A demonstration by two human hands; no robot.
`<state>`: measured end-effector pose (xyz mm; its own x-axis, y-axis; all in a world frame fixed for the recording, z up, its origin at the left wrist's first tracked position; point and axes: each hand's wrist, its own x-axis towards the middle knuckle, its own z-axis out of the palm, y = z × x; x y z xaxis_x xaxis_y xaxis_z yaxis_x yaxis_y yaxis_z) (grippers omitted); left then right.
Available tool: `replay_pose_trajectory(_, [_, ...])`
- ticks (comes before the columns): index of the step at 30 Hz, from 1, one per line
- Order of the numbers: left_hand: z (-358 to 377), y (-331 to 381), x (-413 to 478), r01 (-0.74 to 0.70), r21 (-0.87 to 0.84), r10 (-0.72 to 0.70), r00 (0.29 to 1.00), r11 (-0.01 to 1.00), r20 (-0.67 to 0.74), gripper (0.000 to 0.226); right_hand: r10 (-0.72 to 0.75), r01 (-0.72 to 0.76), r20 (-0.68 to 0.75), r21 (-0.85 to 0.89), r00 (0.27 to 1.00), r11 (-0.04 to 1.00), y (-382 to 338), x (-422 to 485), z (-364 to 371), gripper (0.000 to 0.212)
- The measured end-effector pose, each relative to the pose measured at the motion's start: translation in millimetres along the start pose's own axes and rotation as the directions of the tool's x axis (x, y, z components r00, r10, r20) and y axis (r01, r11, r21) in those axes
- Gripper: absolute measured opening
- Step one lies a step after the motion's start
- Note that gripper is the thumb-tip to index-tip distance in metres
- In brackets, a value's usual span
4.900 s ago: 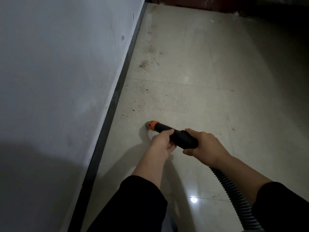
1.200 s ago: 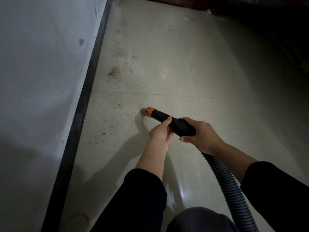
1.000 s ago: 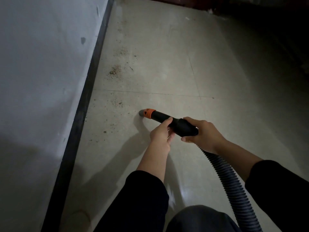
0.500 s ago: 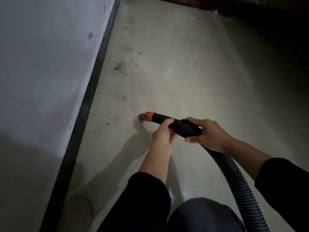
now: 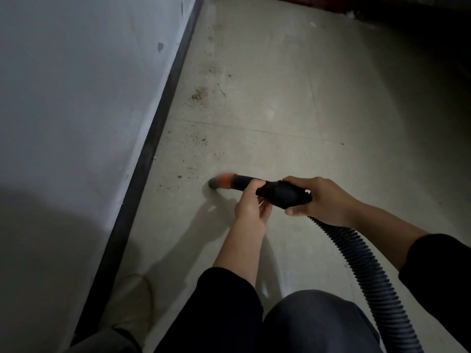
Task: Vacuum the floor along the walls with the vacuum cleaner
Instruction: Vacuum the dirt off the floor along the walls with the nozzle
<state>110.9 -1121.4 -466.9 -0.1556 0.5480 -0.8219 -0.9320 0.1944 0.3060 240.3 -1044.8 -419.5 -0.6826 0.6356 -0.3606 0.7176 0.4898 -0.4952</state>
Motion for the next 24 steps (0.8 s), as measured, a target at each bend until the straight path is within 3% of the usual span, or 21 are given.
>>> replay_pose_trajectory(7, [-3.6, 3.2, -5.1, 0.005, -0.039, -0.005, 1.0, 0.999, -0.012, 0.041, -0.018, 0.019, 0.02, -0.018, 1.0, 1.0, -5.8, 1.7, -0.8, 0.045])
replay_pose_trajectory(24, [-30.8, 29.6, -5.6, -0.096, -0.114, 0.085, 0.991, 0.989, -0.1, 0.028, -0.094, 0.094, 0.055, 0.009, 0.994, 0.996, -44.7, 27.9, 18.1, 0.046])
